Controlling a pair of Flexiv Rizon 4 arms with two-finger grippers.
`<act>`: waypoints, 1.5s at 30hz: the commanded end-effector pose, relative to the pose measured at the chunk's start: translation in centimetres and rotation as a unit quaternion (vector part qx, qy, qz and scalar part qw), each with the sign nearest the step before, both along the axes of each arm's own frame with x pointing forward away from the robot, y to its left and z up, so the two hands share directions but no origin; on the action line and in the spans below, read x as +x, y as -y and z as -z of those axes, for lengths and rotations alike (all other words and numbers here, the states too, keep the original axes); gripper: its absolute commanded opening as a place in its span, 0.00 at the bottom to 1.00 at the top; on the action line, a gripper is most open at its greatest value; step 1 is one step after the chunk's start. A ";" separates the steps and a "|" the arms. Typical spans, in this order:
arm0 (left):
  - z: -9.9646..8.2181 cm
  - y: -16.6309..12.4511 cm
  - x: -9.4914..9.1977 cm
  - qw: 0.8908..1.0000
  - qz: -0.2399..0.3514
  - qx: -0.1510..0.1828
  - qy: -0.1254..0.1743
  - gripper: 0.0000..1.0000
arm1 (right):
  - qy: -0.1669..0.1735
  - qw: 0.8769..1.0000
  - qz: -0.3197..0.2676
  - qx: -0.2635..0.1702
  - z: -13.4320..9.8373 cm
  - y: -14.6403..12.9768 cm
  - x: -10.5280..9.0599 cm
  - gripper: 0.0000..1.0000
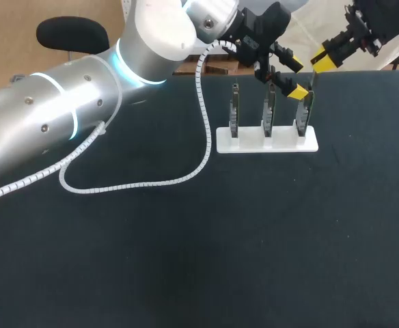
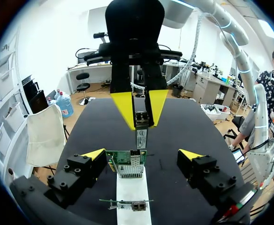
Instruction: Pick up the optical module with the left hand, and insert it into the network port with the right hand.
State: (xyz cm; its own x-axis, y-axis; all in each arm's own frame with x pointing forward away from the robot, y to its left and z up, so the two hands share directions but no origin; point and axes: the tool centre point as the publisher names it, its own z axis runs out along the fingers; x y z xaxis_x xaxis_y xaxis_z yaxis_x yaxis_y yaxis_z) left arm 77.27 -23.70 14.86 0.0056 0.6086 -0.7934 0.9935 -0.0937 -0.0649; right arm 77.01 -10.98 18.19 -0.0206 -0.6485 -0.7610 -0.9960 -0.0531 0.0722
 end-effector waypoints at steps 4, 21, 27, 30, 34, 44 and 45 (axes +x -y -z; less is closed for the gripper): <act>0.0 -0.1 -0.2 1.000 -0.001 0.000 0.002 1.00 | 0.001 1.000 0.000 -0.002 0.3 -0.3 -0.2 0.00; 0.0 -0.1 -0.2 1.000 -0.001 0.000 0.002 1.00 | 0.015 1.000 -0.003 -0.014 0.6 -0.2 0.2 0.00; 0.0 -0.1 -0.2 1.000 -0.001 0.000 0.002 1.00 | 0.014 1.000 -0.004 -0.012 0.8 -0.3 0.4 0.00; 0.0 -0.1 -0.2 1.000 -0.001 0.000 0.002 1.00 | 0.012 1.000 -0.003 -0.011 0.9 -0.2 0.4 0.00; 0.0 -0.1 -0.2 1.000 -0.001 0.000 0.002 1.00 | 0.010 1.000 -0.002 -0.010 1.0 -0.2 0.5 0.00; 0.0 -0.1 -0.2 1.000 -0.001 0.000 0.002 1.00 | 0.013 1.000 -0.001 -0.011 1.2 -0.2 0.6 0.00; 0.0 -0.1 -0.2 1.000 -0.001 0.000 0.002 1.00 | 0.012 1.000 0.000 -0.011 1.3 -0.2 0.6 0.00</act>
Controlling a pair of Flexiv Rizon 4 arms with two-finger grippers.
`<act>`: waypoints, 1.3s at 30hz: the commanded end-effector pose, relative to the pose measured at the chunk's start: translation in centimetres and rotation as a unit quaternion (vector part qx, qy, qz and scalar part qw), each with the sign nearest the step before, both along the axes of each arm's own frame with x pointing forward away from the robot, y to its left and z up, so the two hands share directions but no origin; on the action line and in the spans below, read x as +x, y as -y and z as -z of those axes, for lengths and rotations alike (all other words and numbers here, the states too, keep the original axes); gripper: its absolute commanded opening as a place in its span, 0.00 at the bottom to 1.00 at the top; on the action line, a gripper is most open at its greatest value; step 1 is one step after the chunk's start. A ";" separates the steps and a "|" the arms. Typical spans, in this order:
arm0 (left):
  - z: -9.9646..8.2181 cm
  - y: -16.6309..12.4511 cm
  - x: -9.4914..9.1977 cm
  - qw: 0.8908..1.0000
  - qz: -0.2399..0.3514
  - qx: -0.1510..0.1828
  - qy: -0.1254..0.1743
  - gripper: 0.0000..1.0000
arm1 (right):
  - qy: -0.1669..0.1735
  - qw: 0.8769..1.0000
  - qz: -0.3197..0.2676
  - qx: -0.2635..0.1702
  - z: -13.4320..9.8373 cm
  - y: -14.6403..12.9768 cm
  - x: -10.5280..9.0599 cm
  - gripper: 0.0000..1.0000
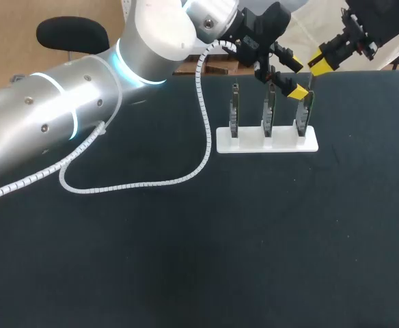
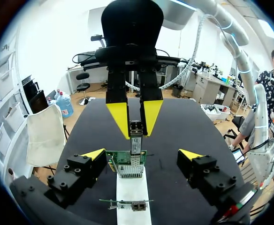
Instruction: Pick up the optical module with the left hand, and insert it into the network port with the right hand.
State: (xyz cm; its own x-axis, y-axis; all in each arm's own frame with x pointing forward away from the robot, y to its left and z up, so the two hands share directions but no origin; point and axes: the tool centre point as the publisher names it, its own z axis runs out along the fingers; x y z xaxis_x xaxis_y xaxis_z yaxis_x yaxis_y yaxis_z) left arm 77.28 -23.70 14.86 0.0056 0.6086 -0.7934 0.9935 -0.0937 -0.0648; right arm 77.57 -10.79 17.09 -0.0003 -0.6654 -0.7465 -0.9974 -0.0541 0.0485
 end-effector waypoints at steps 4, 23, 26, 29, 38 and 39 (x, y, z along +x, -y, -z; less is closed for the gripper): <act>0.0 -0.1 -0.2 1.000 -0.001 0.000 0.002 1.00 | -0.001 1.000 0.002 0.002 0.2 -0.1 0.2 0.00; 0.0 -0.1 -0.2 1.000 -0.001 0.000 0.002 1.00 | -0.002 1.000 0.017 0.005 0.5 -0.1 -0.1 0.00; 0.0 -0.1 -0.2 1.000 -0.001 0.000 0.002 1.00 | 0.002 1.000 0.018 0.000 0.5 -0.1 -0.3 0.00; 0.0 -0.1 -0.2 1.000 -0.001 0.000 0.002 1.00 | 0.003 1.000 0.022 0.005 0.4 -0.1 -0.4 0.00; 0.0 -0.1 -0.2 1.000 -0.001 0.000 0.002 1.00 | 0.015 0.999 0.031 0.015 -0.1 -0.2 -0.4 0.00; 0.0 -0.1 -0.2 1.000 -0.001 0.000 0.002 1.00 | 0.015 0.999 0.031 0.015 -0.1 -0.2 -0.4 0.00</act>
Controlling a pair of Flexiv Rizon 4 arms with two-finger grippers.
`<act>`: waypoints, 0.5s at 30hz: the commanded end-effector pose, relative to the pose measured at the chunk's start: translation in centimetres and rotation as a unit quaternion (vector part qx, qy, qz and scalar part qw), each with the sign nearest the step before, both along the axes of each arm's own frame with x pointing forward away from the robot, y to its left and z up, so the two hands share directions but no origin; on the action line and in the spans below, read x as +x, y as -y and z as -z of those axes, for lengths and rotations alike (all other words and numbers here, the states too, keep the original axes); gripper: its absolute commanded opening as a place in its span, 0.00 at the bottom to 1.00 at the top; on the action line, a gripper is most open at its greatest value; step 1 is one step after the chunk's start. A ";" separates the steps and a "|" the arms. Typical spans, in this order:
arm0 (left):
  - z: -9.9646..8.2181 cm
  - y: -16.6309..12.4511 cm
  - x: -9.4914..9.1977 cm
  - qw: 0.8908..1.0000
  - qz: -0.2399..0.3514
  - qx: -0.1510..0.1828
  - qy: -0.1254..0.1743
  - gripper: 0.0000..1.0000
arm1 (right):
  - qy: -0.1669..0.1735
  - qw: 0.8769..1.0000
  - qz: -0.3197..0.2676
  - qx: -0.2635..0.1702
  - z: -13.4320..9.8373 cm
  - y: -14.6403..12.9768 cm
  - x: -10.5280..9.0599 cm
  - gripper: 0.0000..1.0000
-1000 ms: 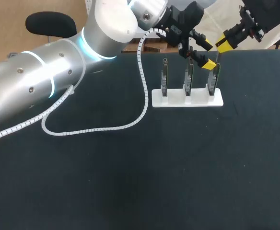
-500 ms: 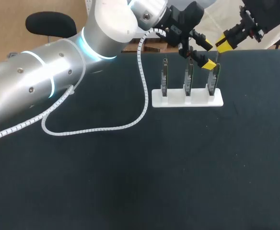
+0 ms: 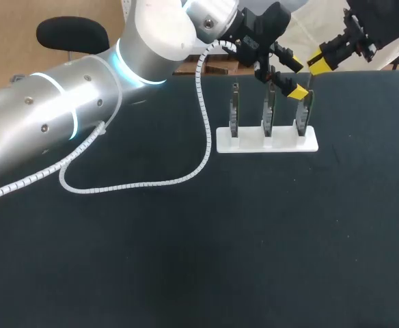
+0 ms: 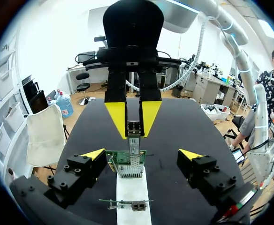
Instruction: Pick up the optical module with the left hand, and insert it into the network port with the right hand.
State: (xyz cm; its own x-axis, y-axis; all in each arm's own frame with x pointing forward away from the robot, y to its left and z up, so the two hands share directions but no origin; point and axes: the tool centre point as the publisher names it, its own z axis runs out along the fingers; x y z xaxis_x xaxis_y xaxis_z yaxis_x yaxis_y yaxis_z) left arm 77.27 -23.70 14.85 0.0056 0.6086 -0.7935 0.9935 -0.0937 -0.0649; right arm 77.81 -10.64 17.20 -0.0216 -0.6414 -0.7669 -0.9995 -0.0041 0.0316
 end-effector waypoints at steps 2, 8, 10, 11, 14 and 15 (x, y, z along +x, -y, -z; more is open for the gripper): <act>0.0 -0.1 -0.2 1.000 -0.001 0.000 0.002 1.00 | 0.010 1.000 0.005 0.001 -0.2 0.0 -0.6 0.00; 0.0 -0.1 -0.2 1.000 -0.001 0.000 0.002 1.00 | 0.010 1.000 0.003 -0.003 -0.1 0.0 -0.7 0.00; 0.0 -0.1 -0.2 1.000 -0.001 0.000 0.002 1.00 | 0.010 1.000 0.004 -0.003 -0.1 0.1 -0.7 0.00; 0.0 -0.1 -0.2 1.000 -0.001 0.000 0.002 1.00 | 0.010 1.000 0.004 -0.003 -0.1 0.2 -0.7 0.00; 0.0 -0.1 -0.2 1.000 -0.001 0.000 0.002 1.00 | 0.012 1.000 0.005 -0.003 -0.2 0.2 -0.7 0.00; 0.0 -0.1 -0.2 1.000 -0.001 0.000 0.002 1.00 | 0.012 1.000 0.005 -0.003 -0.2 0.2 -0.7 0.00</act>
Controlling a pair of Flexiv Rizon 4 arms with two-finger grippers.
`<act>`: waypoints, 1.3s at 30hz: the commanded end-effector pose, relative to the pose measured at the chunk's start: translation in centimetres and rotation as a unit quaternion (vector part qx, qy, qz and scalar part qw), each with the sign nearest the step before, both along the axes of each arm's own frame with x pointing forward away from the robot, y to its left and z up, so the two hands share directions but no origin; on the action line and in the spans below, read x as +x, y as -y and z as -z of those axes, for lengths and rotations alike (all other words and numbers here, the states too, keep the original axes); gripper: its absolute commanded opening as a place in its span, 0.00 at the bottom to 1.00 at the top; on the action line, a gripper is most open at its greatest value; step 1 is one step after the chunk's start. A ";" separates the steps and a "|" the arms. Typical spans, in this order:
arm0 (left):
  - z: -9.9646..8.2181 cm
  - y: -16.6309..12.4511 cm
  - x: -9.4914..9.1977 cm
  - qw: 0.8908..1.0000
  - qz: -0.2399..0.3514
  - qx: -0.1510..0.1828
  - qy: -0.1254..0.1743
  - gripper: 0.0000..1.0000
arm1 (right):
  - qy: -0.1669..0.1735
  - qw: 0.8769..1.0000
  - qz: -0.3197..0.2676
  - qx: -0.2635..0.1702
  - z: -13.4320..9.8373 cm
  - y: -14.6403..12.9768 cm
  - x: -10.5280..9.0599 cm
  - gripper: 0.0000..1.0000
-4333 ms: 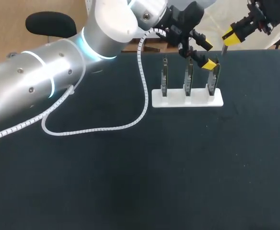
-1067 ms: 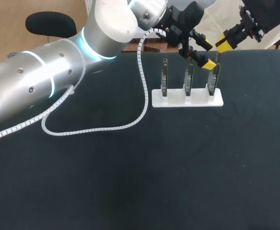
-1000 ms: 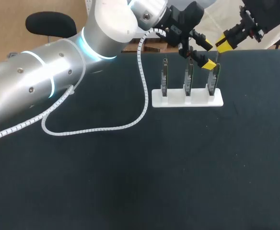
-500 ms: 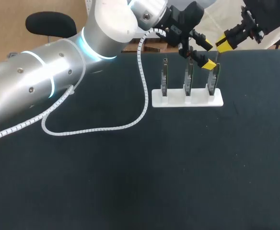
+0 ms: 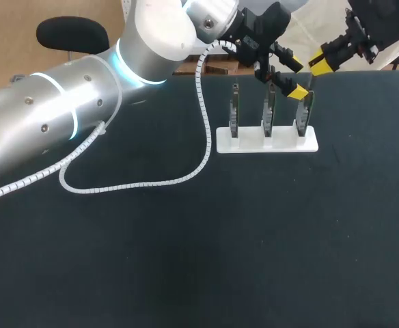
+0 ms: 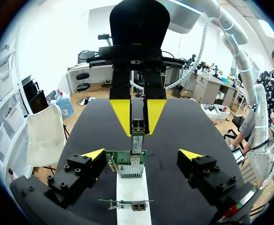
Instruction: Pick up the optical module with the left hand, and insert it into the network port with the right hand.
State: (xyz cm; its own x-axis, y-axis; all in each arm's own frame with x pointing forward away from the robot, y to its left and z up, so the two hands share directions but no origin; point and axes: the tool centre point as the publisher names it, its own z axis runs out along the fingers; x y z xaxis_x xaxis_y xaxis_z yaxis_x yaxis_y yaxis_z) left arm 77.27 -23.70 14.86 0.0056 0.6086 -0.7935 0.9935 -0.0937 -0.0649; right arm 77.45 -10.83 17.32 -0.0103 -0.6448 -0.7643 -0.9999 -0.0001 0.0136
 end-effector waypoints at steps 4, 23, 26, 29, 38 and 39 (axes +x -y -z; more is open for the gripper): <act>0.0 -0.1 -0.2 1.000 -0.001 0.000 0.002 1.00 | 0.009 1.000 -0.002 -0.009 0.2 0.0 -0.4 0.00; 0.0 -0.1 -0.2 1.000 -0.001 0.000 0.002 1.00 | 0.006 1.000 0.002 -0.005 0.4 0.0 0.0 0.00; 0.0 -0.1 -0.2 1.000 -0.001 0.000 0.002 1.00 | 0.006 1.000 0.003 -0.004 0.4 0.1 0.1 0.00; 0.0 -0.1 -0.2 1.000 -0.001 0.000 0.002 1.00 | 0.007 1.000 0.002 -0.004 0.4 0.1 0.2 0.00; 0.0 -0.1 -0.2 1.000 -0.001 0.000 0.002 1.00 | 0.012 1.000 -0.002 0.002 -0.1 0.1 0.2 0.00; 0.0 -0.1 -0.2 1.000 -0.001 0.000 0.002 1.00 | 0.012 1.000 -0.002 0.002 -0.1 0.1 0.2 0.00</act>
State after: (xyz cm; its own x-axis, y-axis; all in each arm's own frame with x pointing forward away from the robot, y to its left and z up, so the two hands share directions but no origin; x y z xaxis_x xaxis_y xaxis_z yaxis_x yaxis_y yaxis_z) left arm 77.27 -23.70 14.85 0.0056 0.6086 -0.7935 0.9935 -0.0938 -0.0649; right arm 77.69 -10.90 17.41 0.0094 -0.6435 -0.7654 -1.0000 -0.0045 -0.0085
